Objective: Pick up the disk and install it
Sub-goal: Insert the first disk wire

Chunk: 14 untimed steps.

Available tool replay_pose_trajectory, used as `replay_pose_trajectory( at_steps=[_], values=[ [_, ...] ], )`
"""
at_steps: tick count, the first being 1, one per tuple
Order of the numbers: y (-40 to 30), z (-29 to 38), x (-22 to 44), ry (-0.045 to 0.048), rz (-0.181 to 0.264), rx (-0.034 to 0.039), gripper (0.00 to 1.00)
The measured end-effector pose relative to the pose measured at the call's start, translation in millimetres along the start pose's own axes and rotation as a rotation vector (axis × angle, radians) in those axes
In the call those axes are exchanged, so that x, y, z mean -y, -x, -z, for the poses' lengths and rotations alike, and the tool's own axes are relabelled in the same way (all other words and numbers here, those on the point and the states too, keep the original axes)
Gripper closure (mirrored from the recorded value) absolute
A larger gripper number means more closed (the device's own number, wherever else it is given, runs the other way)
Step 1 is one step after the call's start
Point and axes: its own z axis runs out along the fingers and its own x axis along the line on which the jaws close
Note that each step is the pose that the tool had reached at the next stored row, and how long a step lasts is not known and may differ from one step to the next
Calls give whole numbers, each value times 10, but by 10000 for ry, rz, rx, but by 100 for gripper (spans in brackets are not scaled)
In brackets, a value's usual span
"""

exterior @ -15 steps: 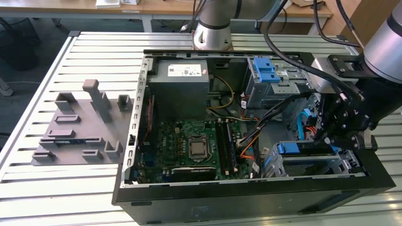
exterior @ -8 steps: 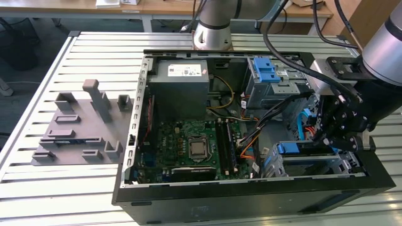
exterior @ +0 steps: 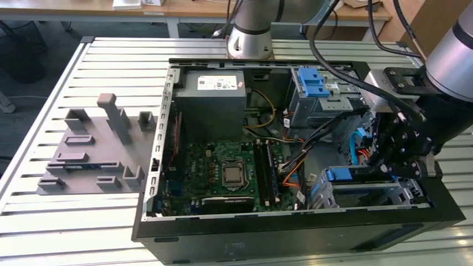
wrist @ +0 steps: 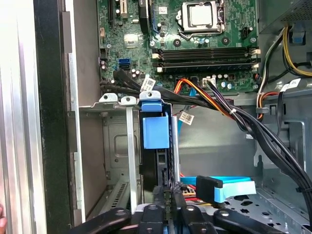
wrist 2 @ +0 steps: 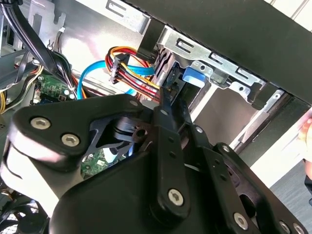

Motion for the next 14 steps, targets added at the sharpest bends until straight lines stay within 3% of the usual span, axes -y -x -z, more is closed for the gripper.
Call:
replay_pose_trajectory(
  at_steps=[1,14],
  values=[
    [0,0,0,-1,0,2,76],
    [1,130,0,-1,0,-1,76]
  ],
)
